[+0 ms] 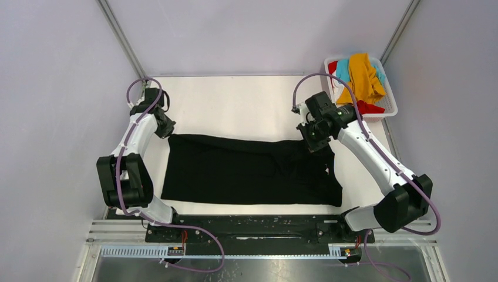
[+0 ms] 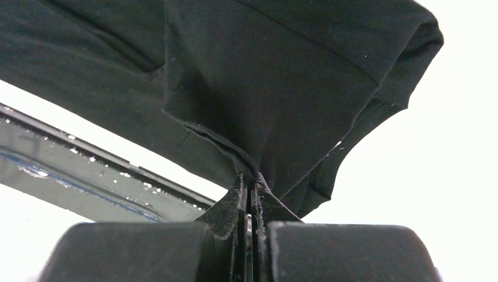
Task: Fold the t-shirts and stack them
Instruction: Fold the other side of the tshirt into a rectangle, then rotate the tshirt 90 degrees
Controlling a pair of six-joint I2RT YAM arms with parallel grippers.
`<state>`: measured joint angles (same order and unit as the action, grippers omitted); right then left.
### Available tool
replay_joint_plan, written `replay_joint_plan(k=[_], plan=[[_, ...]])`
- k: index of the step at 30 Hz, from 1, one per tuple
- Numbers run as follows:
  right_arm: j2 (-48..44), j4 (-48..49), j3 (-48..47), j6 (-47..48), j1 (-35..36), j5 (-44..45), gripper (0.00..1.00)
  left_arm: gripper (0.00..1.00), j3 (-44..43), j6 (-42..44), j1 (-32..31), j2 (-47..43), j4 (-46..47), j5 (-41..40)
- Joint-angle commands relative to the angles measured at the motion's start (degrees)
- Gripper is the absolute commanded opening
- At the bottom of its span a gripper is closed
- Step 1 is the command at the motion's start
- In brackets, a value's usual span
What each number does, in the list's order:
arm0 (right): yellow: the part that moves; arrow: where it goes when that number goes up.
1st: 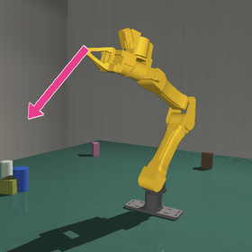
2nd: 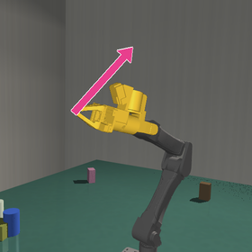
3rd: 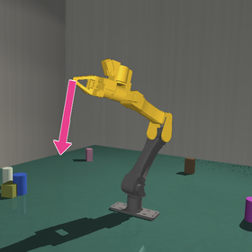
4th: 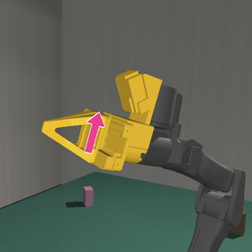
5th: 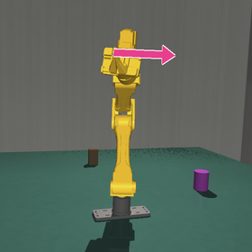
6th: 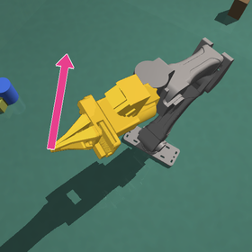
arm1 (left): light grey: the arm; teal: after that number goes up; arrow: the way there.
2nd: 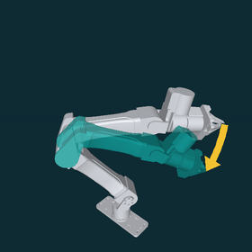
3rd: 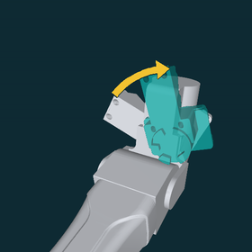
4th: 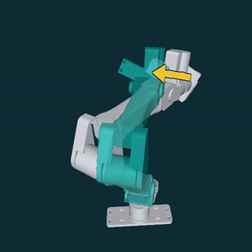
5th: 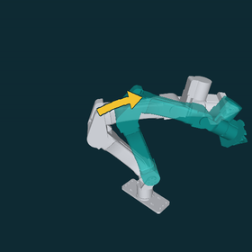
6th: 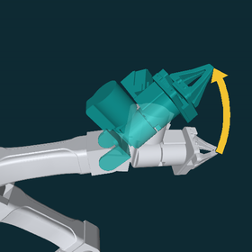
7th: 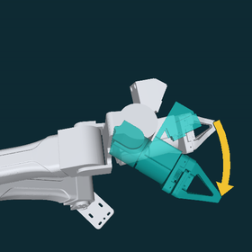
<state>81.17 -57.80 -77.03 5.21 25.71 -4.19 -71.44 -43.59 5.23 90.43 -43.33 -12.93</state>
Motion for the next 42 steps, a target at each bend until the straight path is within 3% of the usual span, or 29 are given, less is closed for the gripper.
replay_joint_plan(k=[1,5,10,12,13,14,17,18,20,21,22,25,26,32,37,42], plan=[[-3.90,-5.22,1.14,-2.30,-0.03,-3.89,0.00,0.00,2.12,-1.17,0.32,-2.83,-0.60,-2.99],[-6.17,-4.74,7.15,-4.24,-0.06,-6.81,0.00,0.00,4.26,-1.96,0.39,-3.49,-0.70,-4.01],[-7.68,-1.42,17.37,-11.63,0.04,-1.96,0.00,0.00,8.77,-3.33,0.39,-3.38,-1.82,-5.66],[-6.58,-2.07,16.83,-12.98,1.12,1.25,0.02,0.00,10.46,-3.60,0.39,-3.07,-2.11,-6.17],[-5.83,-2.57,16.68,-13.60,1.25,1.64,0.08,0.01,11.26,-3.69,0.39,-2.84,-2.32,-6.15],[-5.00,-3.22,16.47,-14.50,1.27,1.85,0.20,0.06,11.87,-3.88,0.38,-2.49,-2.58,-6.41],[-2.37,-5.58,15.88,-15.35,1.35,-2.10,0.50,0.40,11.49,-5.42,0.43,-1.66,-4.96,-7.95],[-2.08,-6.11,15.91,-15.07,1.33,-3.40,0.61,0.45,10.93,-5.74,0.44,-1.74,-5.33,-8.11],[-2.66,-7.64,16.17,-14.49,1.36,-4.33,0.70,0.57,9.18,-5.79,0.40,-2.67,-5.33,-7.54],[-3.38,-8.12,16.35,-14.25,1.36,-4.91,0.91,0.64,8.23,-5.76,0.39,-3.42,-5.38,-7.44],[-4.34,-7.87,16.28,-14.04,1.31,-5.86,0.98,0.72,7.22,-5.60,0.39,-4.10,-5.40,-7.17],[-7.58,-5.22,14.24,-12.66,1.36,-8.04,0.99,0.96,4.26,-4.55,0.31,-5.78,-4.76,-5.18],[-8.41,-3.20,13.45,-13.12,1.36,-7.63,0.99,0.99,3.68,-3.75,0.26,-6.09,-3.86,-3.71],[-6.19,14.31,16.74,-18.55,1.27,-11.22,0.99,0.99,2.42,-1.14,-2.16,-2.68,1.74,6.99],[2.83,18.67,18.78,-25.68,-1.95,-7.28,0.99,0.99,4.87,-0.37,-4.90,1.87,6.16,15.16],[9.05,26.17,22.88,-31.44,-8.49,-11.35,0.99,0.99,8.90,-0.59,-4.92,5.02,6.62,16.46]])
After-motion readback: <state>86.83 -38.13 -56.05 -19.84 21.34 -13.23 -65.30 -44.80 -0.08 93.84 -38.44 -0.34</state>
